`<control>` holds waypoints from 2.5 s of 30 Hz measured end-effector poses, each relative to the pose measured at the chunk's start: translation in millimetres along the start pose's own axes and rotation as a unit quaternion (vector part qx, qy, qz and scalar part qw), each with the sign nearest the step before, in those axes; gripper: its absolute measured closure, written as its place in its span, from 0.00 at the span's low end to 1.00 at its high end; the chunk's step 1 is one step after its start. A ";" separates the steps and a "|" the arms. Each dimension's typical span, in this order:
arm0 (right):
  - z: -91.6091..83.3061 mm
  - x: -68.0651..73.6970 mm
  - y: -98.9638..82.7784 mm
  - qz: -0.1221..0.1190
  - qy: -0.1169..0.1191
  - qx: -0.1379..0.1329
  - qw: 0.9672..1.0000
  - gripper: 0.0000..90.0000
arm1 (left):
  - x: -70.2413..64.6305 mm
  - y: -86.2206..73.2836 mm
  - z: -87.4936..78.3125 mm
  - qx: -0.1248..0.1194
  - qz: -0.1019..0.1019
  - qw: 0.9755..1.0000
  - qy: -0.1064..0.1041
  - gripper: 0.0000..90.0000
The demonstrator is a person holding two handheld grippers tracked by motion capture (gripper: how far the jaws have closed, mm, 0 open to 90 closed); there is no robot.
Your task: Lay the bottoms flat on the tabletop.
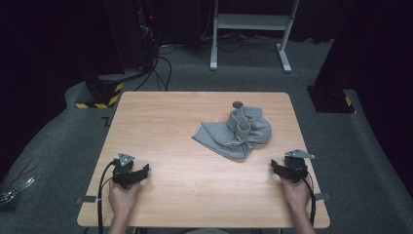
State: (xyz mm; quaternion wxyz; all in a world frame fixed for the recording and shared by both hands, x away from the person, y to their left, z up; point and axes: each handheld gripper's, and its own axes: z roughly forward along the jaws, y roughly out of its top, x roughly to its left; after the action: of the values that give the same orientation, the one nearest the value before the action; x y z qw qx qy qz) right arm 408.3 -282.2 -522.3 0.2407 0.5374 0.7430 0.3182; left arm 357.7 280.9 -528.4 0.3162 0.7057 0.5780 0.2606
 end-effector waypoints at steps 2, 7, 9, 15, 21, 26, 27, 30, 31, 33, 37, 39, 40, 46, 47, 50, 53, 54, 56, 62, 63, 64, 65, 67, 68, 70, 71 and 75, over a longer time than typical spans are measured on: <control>0.0 0.0 0.0 0.000 0.000 0.000 1.000 0.42 | 0.2 0.0 0.0 0.000 -0.001 1.000 -0.001 0.32; 0.1 0.0 0.0 0.001 0.000 0.000 1.000 0.42 | 0.3 -0.1 -0.1 0.000 -0.001 1.000 -0.001 0.32; 0.1 -0.2 0.1 0.000 0.000 0.000 1.000 0.42 | 0.4 -0.1 -0.1 0.000 -0.001 1.000 -0.001 0.32; 0.0 0.2 0.1 0.002 -0.001 0.000 1.000 0.42 | 0.5 -0.1 -0.1 0.000 -0.002 1.000 0.000 0.33; -1.3 0.2 -1.2 0.003 -0.001 0.000 1.000 0.42 | 1.0 0.0 -0.2 0.000 -0.002 1.000 -0.002 0.32; -1.4 -0.1 -1.3 -0.001 0.002 0.000 1.000 0.42 | 1.1 0.0 -0.3 0.000 -0.002 1.000 -0.002 0.33; -1.3 -0.1 -1.2 0.000 0.002 0.000 1.000 0.42 | 1.0 0.0 -0.3 0.000 -0.002 1.000 -0.002 0.33; -1.0 0.6 -0.9 0.001 -0.001 0.000 1.000 0.42 | 0.9 -0.1 -0.2 0.000 -0.002 1.000 -0.002 0.33; -0.9 0.7 -0.9 0.000 -0.002 -0.001 1.000 0.42 | 0.9 -0.1 -0.2 0.000 -0.002 1.000 -0.002 0.33; -0.9 0.9 -0.9 0.002 -0.003 -0.001 1.000 0.42 | 0.9 -0.1 -0.3 0.000 -0.002 1.000 -0.001 0.33; -1.7 -0.5 -0.5 0.008 0.005 0.000 1.000 0.42 | 0.7 -0.1 -0.2 0.000 -0.002 1.000 -0.001 0.33; -3.6 -0.2 -0.5 0.011 0.009 -0.006 1.000 0.42 | 0.9 -0.1 -0.3 0.000 -0.002 1.000 -0.001 0.33; -4.4 0.4 -0.4 0.011 0.009 -0.009 1.000 0.42 | 1.0 -0.1 -0.3 0.000 -0.002 1.000 -0.002 0.33; -7.1 3.3 2.9 0.007 0.020 -0.017 1.000 0.41 | 1.0 -0.1 -0.3 0.000 -0.002 1.000 -0.002 0.33; -7.1 3.3 2.9 0.007 0.020 -0.017 1.000 0.41 | 1.0 -0.1 -0.3 0.000 -0.002 1.000 -0.002 0.33; -9.1 4.3 3.5 0.011 0.031 -0.025 0.999 0.41 | 1.0 -0.1 -0.3 0.000 -0.003 1.000 -0.002 0.33; -8.7 5.3 3.7 0.006 0.034 -0.026 0.999 0.41 | 1.0 -0.1 -0.3 0.000 -0.003 1.000 -0.001 0.33; -8.7 6.2 3.9 0.008 0.037 -0.029 0.999 0.41 | 0.8 -0.1 -0.3 0.000 -0.002 1.000 -0.001 0.33; -8.7 6.9 4.1 0.009 0.039 -0.030 0.999 0.41 | 1.0 -0.1 -0.3 0.000 -0.003 1.000 0.000 0.33; -8.6 8.9 5.2 0.005 0.045 -0.032 0.998 0.40 | 1.1 0.0 -0.4 0.001 -0.002 1.000 0.000 0.34; -9.2 10.2 6.0 0.005 0.046 -0.034 0.998 0.40 | 1.2 0.0 -0.5 0.001 -0.002 1.000 0.000 0.33; -9.4 10.9 6.4 0.006 0.049 -0.035 0.998 0.40 | 1.3 -0.1 -0.4 0.000 -0.003 1.000 0.000 0.33; -9.4 10.9 6.4 0.006 0.049 -0.035 0.998 0.40 | 1.3 -0.1 -0.4 0.000 -0.003 1.000 0.000 0.33; -9.7 12.7 7.6 0.006 0.052 -0.035 0.998 0.40 | 1.3 -0.1 -0.4 0.000 -0.003 1.000 0.000 0.33; -9.7 14.5 9.5 0.004 0.056 -0.039 0.998 0.39 | 1.4 -0.1 -0.4 0.000 -0.003 1.000 0.000 0.34; -9.7 15.9 10.5 0.004 0.058 -0.045 0.997 0.39 | 1.4 -0.1 -0.5 0.000 -0.003 1.000 0.000 0.34; -9.5 16.5 10.8 0.005 0.059 -0.046 0.997 0.39 | 1.6 -0.1 -0.6 0.000 -0.003 1.000 0.000 0.34; -8.2 17.1 10.7 0.009 0.065 -0.045 0.997 0.38 | 1.8 -0.1 -0.6 0.000 -0.004 1.000 -0.002 0.33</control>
State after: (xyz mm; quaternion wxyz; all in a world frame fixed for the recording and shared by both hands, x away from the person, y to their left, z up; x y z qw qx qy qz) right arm 404.2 -265.3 -509.2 0.2128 0.5112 0.7371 0.3874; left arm 357.6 282.7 -528.0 0.3181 0.7039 0.5802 0.2582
